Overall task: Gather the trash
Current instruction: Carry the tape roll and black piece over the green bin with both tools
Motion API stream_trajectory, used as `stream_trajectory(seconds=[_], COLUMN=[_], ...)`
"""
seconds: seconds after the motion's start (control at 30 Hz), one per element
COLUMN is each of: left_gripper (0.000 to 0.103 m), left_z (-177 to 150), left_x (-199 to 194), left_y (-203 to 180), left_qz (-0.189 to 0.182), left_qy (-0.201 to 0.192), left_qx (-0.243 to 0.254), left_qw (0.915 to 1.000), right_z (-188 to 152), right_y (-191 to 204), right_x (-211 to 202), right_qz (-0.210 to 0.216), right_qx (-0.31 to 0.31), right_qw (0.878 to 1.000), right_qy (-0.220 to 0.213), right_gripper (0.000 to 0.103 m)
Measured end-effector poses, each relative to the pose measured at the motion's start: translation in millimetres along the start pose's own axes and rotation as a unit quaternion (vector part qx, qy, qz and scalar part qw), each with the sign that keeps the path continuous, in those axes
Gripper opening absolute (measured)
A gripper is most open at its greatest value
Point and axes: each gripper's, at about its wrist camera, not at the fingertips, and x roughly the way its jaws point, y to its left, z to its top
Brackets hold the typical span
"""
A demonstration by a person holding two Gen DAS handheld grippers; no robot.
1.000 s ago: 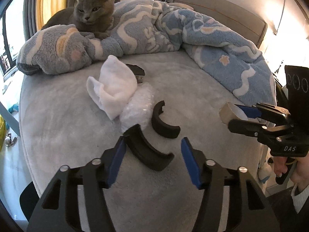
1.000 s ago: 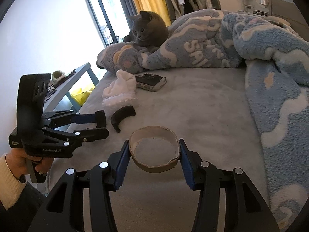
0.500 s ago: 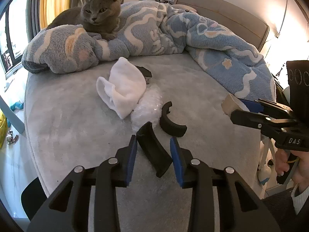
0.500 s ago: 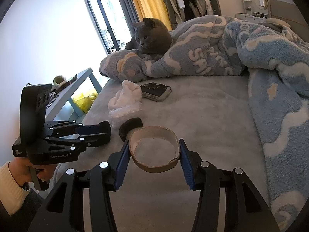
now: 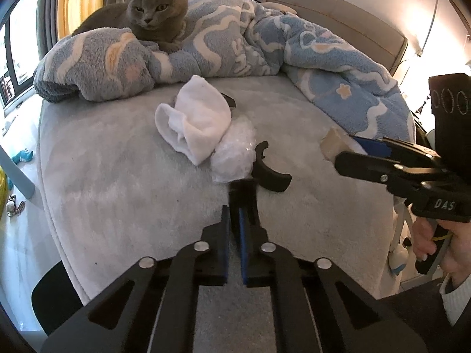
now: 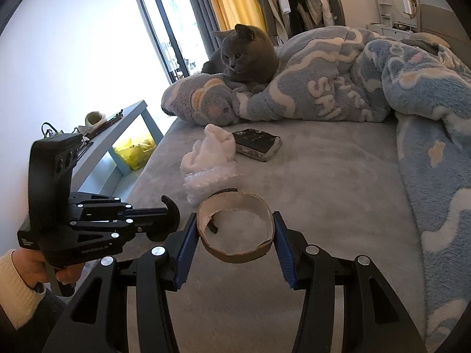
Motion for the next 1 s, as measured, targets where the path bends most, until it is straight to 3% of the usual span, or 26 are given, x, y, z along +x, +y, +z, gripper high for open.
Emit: stream_trajectory(seconds=[0.53, 1.0], left_gripper=[0.005, 0.005], left_z=[-5, -20], left_x=[-15, -46], left_y=[9, 52], left_qz=[-0.004, 0.024], left_qy=[-0.011, -0.012], left_qx=[-0.002, -0.024], left_qw=[0.9999, 0.9994], right_z=[15, 36], right_y=[25, 79], right_x=[5, 22], right_qz=[0.008, 0.033], right_qx=[-0.013, -0.04], right_qw=[1.0, 0.999], right_qy=[-0.007, -0.006], right_gripper=[0.05, 0.05])
